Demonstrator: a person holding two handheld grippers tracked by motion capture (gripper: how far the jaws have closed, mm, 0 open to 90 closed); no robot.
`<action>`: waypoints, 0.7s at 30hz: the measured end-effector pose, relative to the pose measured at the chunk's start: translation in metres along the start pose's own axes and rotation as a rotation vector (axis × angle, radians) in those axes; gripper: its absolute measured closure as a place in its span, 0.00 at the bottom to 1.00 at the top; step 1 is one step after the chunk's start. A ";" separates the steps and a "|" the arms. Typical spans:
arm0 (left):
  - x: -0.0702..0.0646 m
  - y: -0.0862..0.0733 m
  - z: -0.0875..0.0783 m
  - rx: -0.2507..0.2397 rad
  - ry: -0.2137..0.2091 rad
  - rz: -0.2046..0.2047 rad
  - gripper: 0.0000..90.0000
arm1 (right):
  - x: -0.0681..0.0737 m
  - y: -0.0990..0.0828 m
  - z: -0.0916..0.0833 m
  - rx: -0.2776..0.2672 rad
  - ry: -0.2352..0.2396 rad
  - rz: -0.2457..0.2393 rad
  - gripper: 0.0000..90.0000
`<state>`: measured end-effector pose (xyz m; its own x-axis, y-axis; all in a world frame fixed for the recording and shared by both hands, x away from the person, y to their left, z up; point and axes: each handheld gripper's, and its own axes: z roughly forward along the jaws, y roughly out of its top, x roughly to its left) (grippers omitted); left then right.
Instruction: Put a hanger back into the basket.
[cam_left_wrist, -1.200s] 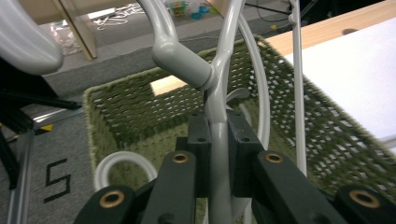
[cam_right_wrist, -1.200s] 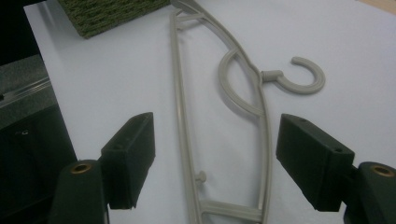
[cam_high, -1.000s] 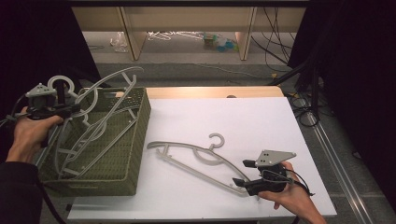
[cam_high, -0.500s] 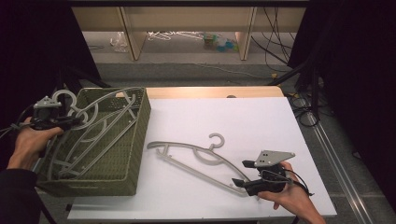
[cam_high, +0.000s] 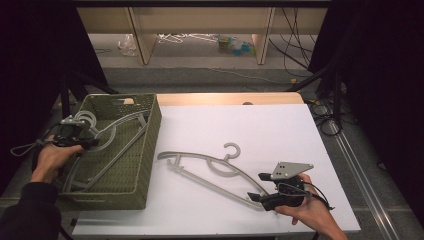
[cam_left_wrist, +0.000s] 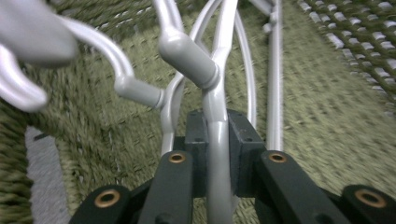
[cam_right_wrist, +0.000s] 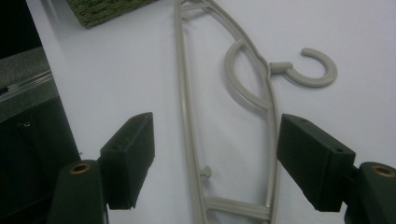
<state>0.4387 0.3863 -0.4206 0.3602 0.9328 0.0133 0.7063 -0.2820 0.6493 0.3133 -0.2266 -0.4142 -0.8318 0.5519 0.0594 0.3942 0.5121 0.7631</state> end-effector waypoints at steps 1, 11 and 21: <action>0.000 0.000 0.000 0.000 0.000 0.000 0.87 | 0.000 0.000 0.000 0.000 0.000 0.000 0.32; -0.007 -0.006 -0.035 -0.077 0.059 -0.057 0.70 | 0.000 0.000 0.002 0.002 -0.001 -0.009 0.32; -0.043 -0.020 -0.078 -0.302 0.022 -0.061 0.47 | -0.001 -0.001 0.005 -0.005 -0.009 0.007 0.31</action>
<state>0.3612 0.3689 -0.3749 0.3071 0.9515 -0.0186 0.5123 -0.1488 0.8458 0.3152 -0.2247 -0.4184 -0.8255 0.5614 0.0586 0.3979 0.5052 0.7658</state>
